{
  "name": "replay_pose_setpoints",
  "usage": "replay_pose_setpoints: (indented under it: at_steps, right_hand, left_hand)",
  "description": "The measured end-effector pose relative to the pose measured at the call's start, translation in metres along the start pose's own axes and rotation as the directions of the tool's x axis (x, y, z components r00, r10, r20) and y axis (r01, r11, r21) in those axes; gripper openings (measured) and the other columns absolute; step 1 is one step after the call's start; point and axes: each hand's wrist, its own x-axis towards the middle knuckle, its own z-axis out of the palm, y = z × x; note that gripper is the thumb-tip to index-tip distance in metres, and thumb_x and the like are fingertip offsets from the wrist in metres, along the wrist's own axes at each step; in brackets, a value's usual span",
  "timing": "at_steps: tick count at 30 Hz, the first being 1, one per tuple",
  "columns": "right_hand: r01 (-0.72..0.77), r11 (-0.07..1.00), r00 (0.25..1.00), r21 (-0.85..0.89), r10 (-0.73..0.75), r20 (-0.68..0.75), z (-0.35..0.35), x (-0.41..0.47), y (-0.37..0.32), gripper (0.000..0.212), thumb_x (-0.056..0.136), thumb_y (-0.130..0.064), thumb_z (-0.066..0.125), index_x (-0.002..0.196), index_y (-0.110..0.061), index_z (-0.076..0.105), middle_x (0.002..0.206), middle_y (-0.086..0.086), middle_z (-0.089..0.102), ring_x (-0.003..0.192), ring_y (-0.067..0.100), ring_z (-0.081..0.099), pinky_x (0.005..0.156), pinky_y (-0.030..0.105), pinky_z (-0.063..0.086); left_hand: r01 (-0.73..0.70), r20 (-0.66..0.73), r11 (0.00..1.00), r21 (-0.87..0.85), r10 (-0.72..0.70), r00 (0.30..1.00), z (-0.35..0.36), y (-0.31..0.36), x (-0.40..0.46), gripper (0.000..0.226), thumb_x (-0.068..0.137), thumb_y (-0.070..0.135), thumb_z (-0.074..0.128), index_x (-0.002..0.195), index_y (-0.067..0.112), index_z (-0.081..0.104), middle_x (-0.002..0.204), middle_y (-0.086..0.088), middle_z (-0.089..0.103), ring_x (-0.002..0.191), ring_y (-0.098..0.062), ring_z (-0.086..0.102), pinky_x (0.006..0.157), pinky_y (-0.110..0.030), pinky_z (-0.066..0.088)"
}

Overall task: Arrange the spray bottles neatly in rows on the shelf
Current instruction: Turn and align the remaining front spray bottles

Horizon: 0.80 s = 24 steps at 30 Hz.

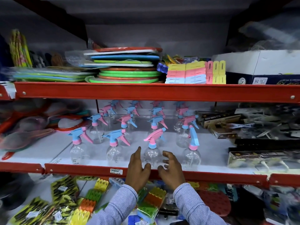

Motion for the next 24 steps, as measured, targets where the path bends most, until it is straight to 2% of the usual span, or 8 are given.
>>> replay_pose_setpoints:
  at_steps: [4, 10, 15, 24]
  right_hand:
    - [-0.024, 1.0, 0.996, -0.009, 0.025, 0.081, -0.0007, 0.0058, -0.0024, 0.064, 0.083, -0.003, 0.054, 0.143, -0.016, 0.034, 0.143, 0.004, 0.048, 0.128, 0.019, 0.049, 0.107, 0.03, 0.04]
    - [-0.024, 0.999, 0.998, 0.039, 0.022, 0.059, -0.0024, 0.005, -0.0028, 0.054, 0.08, 0.002, 0.052, 0.131, -0.017, 0.047, 0.13, 0.002, 0.059, 0.116, 0.017, 0.057, 0.104, 0.038, 0.047]
    - [-0.029, 0.998, 0.999, 0.052, 0.026, 0.041, -0.0028, 0.0028, -0.002, 0.049, 0.081, 0.0, 0.054, 0.127, -0.017, 0.05, 0.127, 0.003, 0.059, 0.11, 0.015, 0.059, 0.099, 0.04, 0.051]
    - [-0.018, 0.999, 0.999, 0.05, 0.017, 0.033, -0.0016, 0.0038, 0.0003, 0.051, 0.081, 0.0, 0.055, 0.128, -0.018, 0.049, 0.129, 0.001, 0.057, 0.11, 0.014, 0.058, 0.099, 0.038, 0.051]
  left_hand:
    - [-0.079, -0.019, 0.997, -0.012, 0.079, 0.997, 0.0004, -0.0035, -0.0087, 0.048, 0.081, 0.016, 0.054, 0.126, 0.023, 0.04, 0.124, 0.0, 0.047, 0.116, -0.019, 0.051, 0.1, -0.036, 0.045]
    - [-0.104, -0.009, 0.994, -0.02, 0.104, 0.995, -0.0003, -0.0008, -0.0051, 0.056, 0.083, 0.01, 0.055, 0.135, 0.019, 0.037, 0.125, 0.01, 0.044, 0.112, -0.008, 0.044, 0.101, -0.027, 0.039]
    - [-0.091, 0.04, 0.995, -0.041, 0.093, 0.995, -0.0026, 0.0026, -0.0044, 0.059, 0.084, 0.009, 0.053, 0.138, 0.022, 0.034, 0.122, 0.014, 0.046, 0.109, -0.009, 0.05, 0.094, -0.021, 0.036]
    - [-0.066, 0.054, 0.997, -0.039, 0.068, 0.996, -0.0033, 0.0033, -0.004, 0.061, 0.083, 0.009, 0.053, 0.139, 0.022, 0.034, 0.129, 0.0, 0.058, 0.107, -0.02, 0.059, 0.092, -0.026, 0.044]
